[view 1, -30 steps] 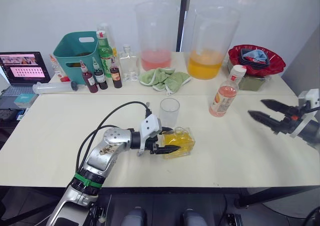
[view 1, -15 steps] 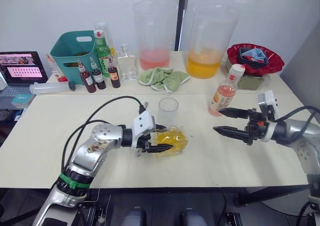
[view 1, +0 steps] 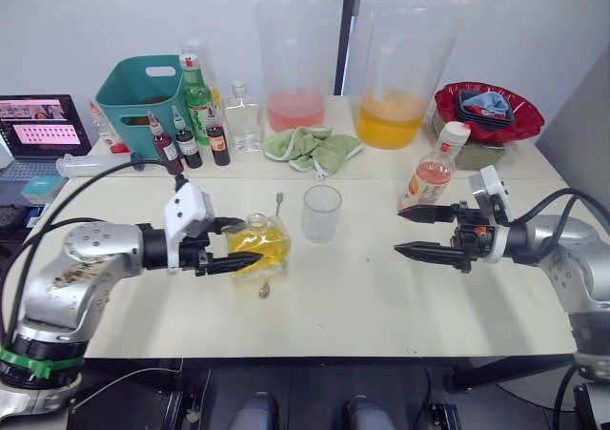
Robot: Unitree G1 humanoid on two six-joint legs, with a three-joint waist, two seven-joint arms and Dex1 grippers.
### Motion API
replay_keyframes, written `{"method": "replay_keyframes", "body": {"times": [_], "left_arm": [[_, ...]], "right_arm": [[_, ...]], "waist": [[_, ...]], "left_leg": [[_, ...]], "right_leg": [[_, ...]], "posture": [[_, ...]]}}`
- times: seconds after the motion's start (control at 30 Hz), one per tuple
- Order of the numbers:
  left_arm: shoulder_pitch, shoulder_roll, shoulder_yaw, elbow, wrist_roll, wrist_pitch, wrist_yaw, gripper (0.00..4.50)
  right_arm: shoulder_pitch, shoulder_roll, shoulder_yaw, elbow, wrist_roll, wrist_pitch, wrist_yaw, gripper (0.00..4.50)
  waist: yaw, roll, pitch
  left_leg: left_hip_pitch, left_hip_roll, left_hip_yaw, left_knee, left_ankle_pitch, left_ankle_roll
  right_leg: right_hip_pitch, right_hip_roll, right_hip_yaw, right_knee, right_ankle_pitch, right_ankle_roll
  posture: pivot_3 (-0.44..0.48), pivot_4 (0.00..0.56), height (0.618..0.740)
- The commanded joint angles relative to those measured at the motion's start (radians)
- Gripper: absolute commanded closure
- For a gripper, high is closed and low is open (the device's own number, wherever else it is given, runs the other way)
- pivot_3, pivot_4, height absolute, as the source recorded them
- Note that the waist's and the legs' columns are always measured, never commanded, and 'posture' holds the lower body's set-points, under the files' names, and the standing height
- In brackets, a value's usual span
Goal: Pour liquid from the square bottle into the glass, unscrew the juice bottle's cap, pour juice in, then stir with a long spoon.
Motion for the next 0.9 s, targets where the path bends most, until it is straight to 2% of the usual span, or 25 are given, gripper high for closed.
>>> {"method": "replay_keyframes", "body": {"times": [0.03, 0.23, 0.4, 0.57, 0.67, 0.8, 0.9], "left_arm": [[-0.025, 0.026, 0.106, 0.001, -0.026, -0.004, 0.047, 1.73], [-0.146, -0.034, 0.054, 0.059, 0.079, -0.055, 0.217, 1.73], [-0.279, -0.080, -0.038, 0.085, 0.114, -0.030, 0.248, 1.73], [-0.393, -0.093, -0.143, 0.176, 0.196, -0.016, 0.269, 1.73], [-0.461, -0.131, -0.190, 0.254, 0.252, -0.082, 0.285, 1.73], [-0.560, -0.181, -0.260, 0.431, 0.371, -0.260, 0.305, 1.73], [-0.610, -0.209, -0.279, 0.539, 0.425, -0.371, 0.318, 1.73]], "right_arm": [[-0.022, -0.007, -0.010, -0.006, -0.002, -0.011, 0.020, 0.03], [-0.008, -0.013, -0.021, -0.019, 0.000, -0.008, 0.029, 0.03], [0.016, -0.015, -0.042, -0.064, 0.007, -0.003, 0.003, 0.03], [0.050, -0.012, -0.082, -0.131, 0.028, -0.001, -0.037, 0.03], [0.084, 0.003, -0.136, -0.170, 0.056, -0.012, -0.075, 0.03], [0.171, 0.017, -0.234, -0.258, 0.096, -0.022, -0.118, 0.03], [0.213, 0.029, -0.260, -0.286, 0.090, -0.042, -0.149, 0.03]], "waist": [[0.000, -0.001, 0.000], [0.004, -0.003, 0.002], [0.008, -0.005, 0.003], [0.005, -0.005, 0.003], [-0.001, -0.005, 0.003], [0.003, -0.006, 0.003], [0.003, -0.007, 0.004]], "left_leg": [[0.000, 0.000, 0.000, 0.000, 0.000, 0.000], [0.000, 0.000, 0.000, 0.000, 0.000, 0.000], [-0.002, -0.001, -0.001, 0.000, 0.000, 0.000], [-0.010, -0.001, 0.000, 0.001, 0.001, -0.001], [-0.010, -0.001, 0.000, 0.001, 0.001, -0.001], [-0.011, -0.001, 0.000, 0.001, 0.001, -0.001], [-0.011, -0.002, 0.000, 0.001, 0.001, -0.001]], "right_leg": [[0.000, 0.000, 0.000, 0.000, 0.000, 0.000], [0.000, 0.000, 0.000, 0.001, 0.000, 0.000], [-0.002, 0.000, -0.001, 0.001, 0.000, 0.000], [-0.013, -0.001, 0.000, 0.006, 0.000, 0.000], [-0.013, 0.000, 0.001, 0.007, 0.000, 0.000], [-0.013, 0.000, 0.000, 0.006, 0.000, 0.000], [-0.013, -0.001, 0.000, 0.006, 0.000, 0.000]], "posture": [[0.000, 0.150, 0.740], [0.000, 0.150, 0.740], [0.000, 0.150, 0.740], [0.000, 0.150, 0.740], [0.000, 0.150, 0.740], [0.000, 0.150, 0.740], [0.000, 0.150, 0.740]]}}
